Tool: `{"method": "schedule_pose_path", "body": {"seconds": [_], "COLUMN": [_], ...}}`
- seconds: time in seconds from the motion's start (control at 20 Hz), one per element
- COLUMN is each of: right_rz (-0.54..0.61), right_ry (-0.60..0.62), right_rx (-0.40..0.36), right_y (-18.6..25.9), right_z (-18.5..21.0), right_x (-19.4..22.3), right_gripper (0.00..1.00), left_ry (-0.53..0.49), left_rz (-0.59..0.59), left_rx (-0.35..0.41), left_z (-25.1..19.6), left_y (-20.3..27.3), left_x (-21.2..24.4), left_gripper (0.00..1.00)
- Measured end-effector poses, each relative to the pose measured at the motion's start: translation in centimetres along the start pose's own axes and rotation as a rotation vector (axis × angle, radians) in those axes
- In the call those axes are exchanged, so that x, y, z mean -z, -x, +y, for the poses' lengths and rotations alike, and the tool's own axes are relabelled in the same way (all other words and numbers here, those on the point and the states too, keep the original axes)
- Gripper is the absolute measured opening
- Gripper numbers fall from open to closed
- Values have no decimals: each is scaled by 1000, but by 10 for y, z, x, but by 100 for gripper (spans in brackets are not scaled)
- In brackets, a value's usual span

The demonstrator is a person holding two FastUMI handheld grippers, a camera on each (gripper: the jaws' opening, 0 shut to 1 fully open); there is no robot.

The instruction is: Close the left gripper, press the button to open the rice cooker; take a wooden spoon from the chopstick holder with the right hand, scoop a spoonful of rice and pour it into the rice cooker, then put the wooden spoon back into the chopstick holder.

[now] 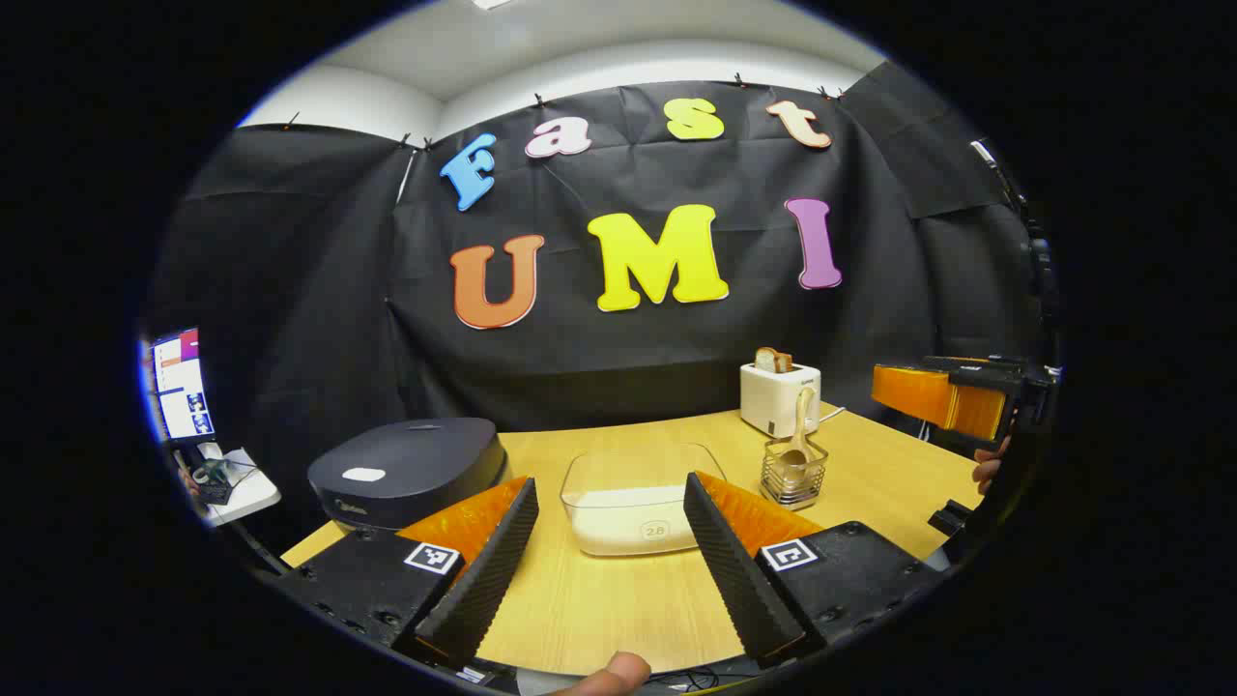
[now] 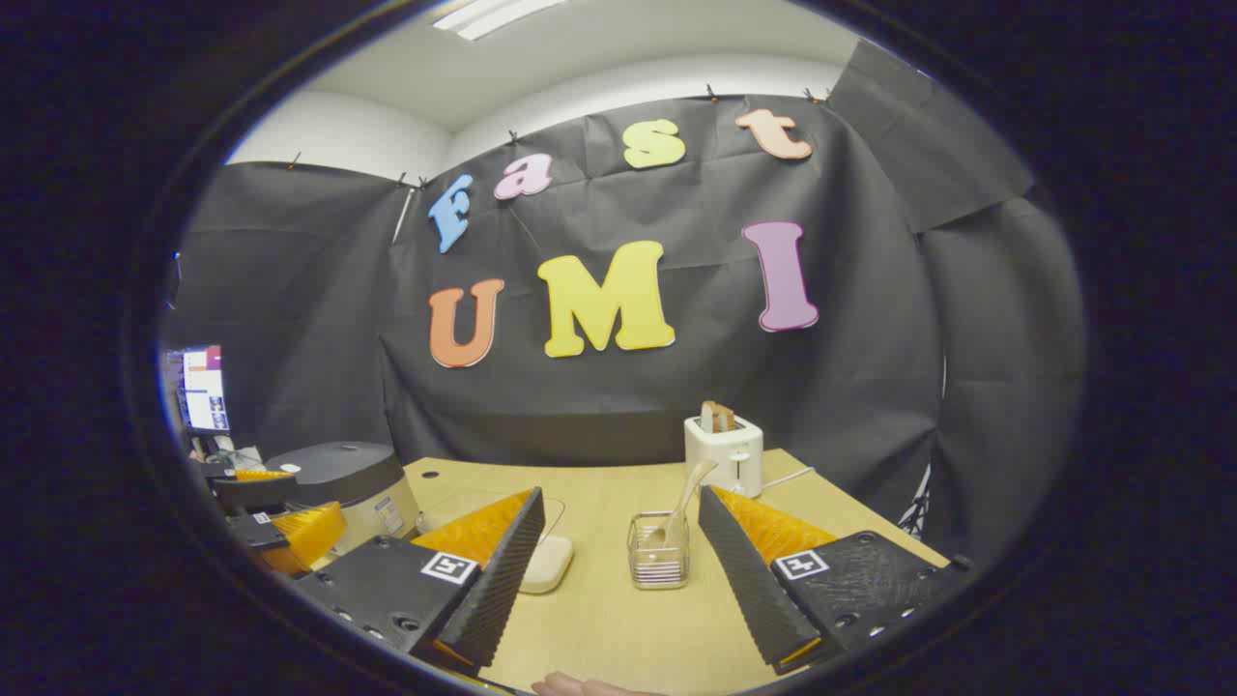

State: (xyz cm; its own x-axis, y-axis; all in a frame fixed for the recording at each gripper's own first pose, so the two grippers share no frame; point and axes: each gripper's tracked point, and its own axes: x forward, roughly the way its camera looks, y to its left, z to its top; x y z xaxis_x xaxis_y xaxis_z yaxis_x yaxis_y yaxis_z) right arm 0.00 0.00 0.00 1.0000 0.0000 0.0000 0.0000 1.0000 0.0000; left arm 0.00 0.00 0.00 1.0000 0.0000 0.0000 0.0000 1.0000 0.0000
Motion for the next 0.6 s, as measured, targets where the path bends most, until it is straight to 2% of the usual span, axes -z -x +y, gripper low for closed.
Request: {"method": "schedule_pose_path", "body": {"seconds": [0.05, 0.1, 0.15, 0.25, 0.3, 0.4, 0.6], "right_rz": [-10, -8, -3, 7, 12, 46, 22], "right_ry": [28, 56, 78, 97, 94, 102, 115], "right_rx": [-3, -5, -10, -27, -39, -51, -43], "right_y": [2, 2, 2, 2, 2, -3, -7], "right_z": [5, 9, 12, 17, 19, 19, 14], "right_x": [1, 4, 12, 24, 30, 41, 35], "right_gripper": [96, 95, 91, 92, 95, 95, 95], "left_ry": [3, 3, 7, 5, 3, 0, 23], "left_rz": [1, 13, -2, 0, -1, 0, 21], "left_rx": [0, -6, -17, -23, -39, -81, -102], "left_z": [3, 9, 15, 22, 27, 39, 42], "left_y": [1, 3, 7, 7, 7, 1, -4], "left_x": [-1, 2, 0, 0, 0, 2, 8], "left_gripper": [97, 97, 98, 97, 97, 97, 97]}}
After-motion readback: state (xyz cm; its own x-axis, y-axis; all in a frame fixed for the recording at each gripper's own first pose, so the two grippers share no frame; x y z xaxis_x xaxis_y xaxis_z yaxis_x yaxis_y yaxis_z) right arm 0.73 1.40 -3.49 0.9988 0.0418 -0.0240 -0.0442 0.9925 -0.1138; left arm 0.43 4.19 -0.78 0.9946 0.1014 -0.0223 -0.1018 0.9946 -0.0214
